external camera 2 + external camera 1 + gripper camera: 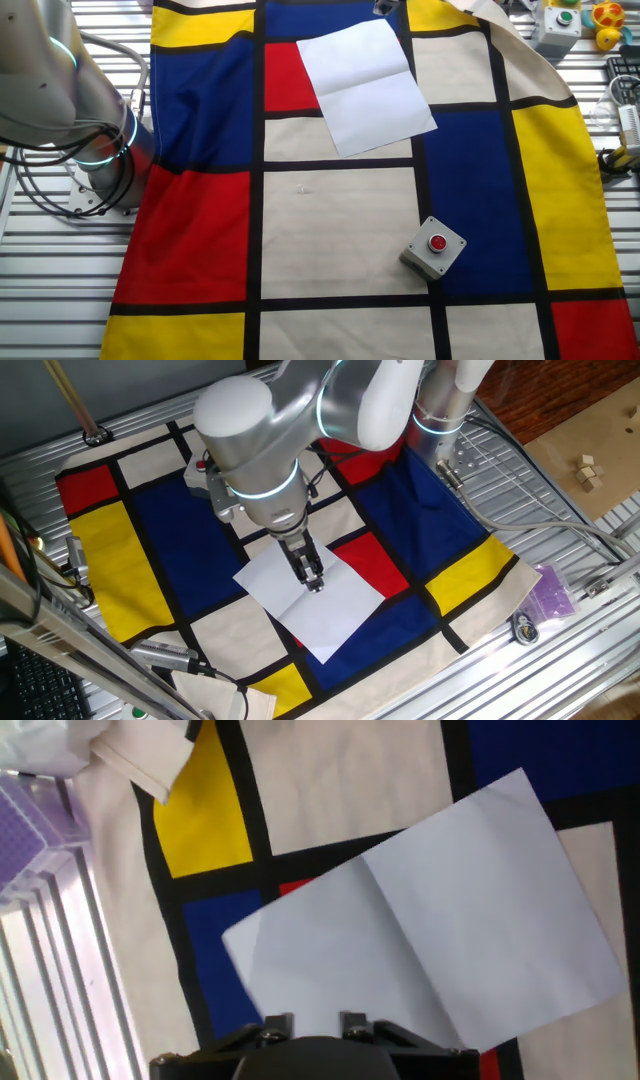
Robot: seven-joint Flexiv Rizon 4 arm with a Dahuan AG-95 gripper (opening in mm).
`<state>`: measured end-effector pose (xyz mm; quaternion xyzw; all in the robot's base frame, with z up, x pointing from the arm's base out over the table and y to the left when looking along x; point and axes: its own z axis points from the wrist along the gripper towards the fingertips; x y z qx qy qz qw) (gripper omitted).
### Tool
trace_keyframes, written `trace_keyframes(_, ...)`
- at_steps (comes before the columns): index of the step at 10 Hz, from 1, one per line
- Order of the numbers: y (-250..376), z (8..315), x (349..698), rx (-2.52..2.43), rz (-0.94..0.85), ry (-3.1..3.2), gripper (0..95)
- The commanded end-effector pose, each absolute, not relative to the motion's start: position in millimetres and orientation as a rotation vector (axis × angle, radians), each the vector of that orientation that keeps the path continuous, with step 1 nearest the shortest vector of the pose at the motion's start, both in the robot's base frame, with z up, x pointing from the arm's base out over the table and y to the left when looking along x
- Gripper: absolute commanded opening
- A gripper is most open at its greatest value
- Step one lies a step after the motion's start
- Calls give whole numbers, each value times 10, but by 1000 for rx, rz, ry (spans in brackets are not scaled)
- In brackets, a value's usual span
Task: Flip over and spread out the paper that is laid flat on the table
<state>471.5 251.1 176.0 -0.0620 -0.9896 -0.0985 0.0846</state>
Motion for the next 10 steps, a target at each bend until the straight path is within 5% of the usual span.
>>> trace_keyframes(1,2500,1768,4705,-122,-243,-2967,0)
trace_keyframes(5,2369,1979,4738,25,-16,-2990,0)
trace_keyframes(10,1752,1986,4881,124,-36,-2973,0)
